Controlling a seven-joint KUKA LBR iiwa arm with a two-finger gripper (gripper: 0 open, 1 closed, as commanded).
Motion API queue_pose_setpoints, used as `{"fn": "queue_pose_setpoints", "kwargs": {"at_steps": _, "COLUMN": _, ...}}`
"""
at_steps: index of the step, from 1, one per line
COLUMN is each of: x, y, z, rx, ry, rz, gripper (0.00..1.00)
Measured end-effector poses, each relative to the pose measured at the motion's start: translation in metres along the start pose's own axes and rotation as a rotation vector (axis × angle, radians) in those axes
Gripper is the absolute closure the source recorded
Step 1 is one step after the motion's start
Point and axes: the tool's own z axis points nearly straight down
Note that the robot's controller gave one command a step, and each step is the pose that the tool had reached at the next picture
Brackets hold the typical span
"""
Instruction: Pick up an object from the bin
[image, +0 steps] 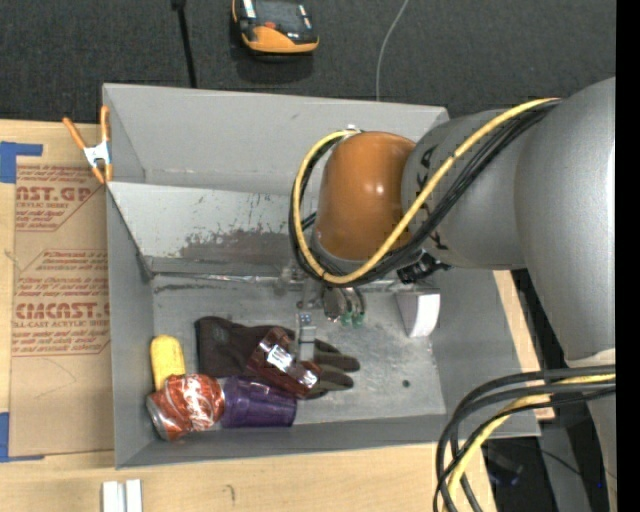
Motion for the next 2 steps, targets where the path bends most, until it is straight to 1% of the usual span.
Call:
{"fn": "queue_pose_setpoints", "kwargs": {"at_steps": 1, "x": -0.002, "y": 0.000, "z": -0.005, "rx": -0.001, "ry": -0.007, "rz": 0.001, "gripper": 0.00}}
{"fn": "queue_pose_setpoints", "kwargs": {"at_steps": 2, "x": 0.015, "y": 0.009, "z": 0.031, "rx": 0.001, "ry": -0.008, "rz": -0.069, "gripper": 0.00}}
